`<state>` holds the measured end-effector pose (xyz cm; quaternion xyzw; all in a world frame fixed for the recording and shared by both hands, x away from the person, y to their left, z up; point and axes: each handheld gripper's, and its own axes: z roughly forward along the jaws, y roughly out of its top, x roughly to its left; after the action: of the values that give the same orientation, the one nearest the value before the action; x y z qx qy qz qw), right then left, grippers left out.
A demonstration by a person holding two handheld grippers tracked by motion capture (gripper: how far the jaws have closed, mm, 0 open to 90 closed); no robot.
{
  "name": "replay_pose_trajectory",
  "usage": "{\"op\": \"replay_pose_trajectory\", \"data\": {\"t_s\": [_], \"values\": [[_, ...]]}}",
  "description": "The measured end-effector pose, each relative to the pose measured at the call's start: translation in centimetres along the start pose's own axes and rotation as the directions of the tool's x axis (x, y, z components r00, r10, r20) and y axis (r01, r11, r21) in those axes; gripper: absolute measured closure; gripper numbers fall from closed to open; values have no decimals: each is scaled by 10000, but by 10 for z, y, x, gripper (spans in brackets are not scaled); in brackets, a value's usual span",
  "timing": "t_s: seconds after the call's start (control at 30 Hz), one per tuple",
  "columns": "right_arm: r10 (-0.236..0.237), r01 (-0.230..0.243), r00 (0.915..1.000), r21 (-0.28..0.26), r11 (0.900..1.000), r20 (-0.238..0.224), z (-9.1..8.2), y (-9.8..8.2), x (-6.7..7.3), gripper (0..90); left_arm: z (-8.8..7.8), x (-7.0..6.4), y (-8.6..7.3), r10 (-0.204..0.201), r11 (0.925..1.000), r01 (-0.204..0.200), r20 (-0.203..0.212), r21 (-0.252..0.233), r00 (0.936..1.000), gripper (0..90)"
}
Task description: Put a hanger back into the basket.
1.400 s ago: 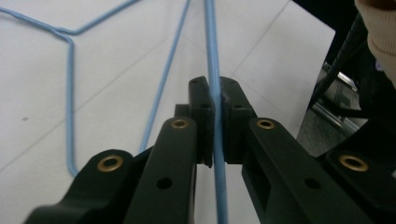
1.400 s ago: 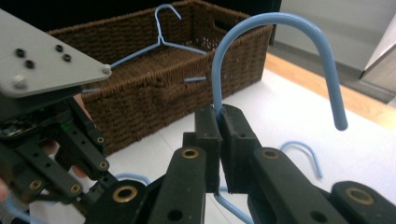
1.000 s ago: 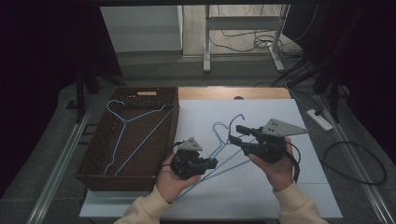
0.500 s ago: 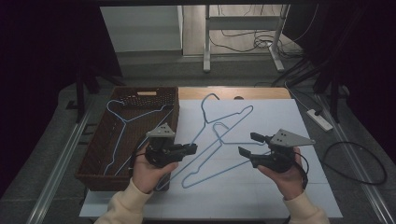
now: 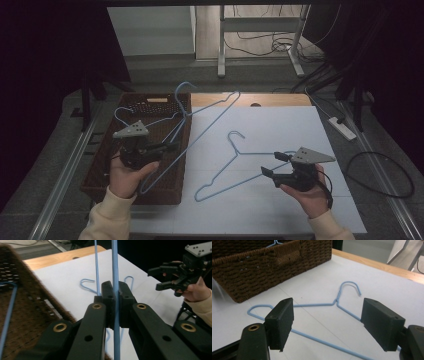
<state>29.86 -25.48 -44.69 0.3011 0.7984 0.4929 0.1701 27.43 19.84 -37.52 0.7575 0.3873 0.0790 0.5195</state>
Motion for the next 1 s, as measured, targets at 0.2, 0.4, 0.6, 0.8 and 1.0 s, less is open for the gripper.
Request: {"op": "replay_pose_trajectory", "data": {"t_s": [0.2,0.4,0.6,0.8,1.0], "values": [[59,-59,10000,119,9999,37,0,-7,-3,264,-19,17,-6,-76,9999,71,-440,-130,9990,855],[223,-226,9996,187,9996,159,-3,-13,-8,264,-34,31,-11,-178,9995,157,-778,-267,9968,855],[288,-294,9994,280,9992,215,-3,-17,-11,264,-48,46,-15,-186,9994,155,-1049,-303,9943,855],[319,-328,9991,329,9989,289,-4,-19,-13,263,-59,66,-24,-327,9993,302,-1331,-213,9906,855],[300,-315,9990,442,9985,341,-3,-21,-13,261,-58,80,-30,-275,9996,279,-1548,5,9876,855]]}}
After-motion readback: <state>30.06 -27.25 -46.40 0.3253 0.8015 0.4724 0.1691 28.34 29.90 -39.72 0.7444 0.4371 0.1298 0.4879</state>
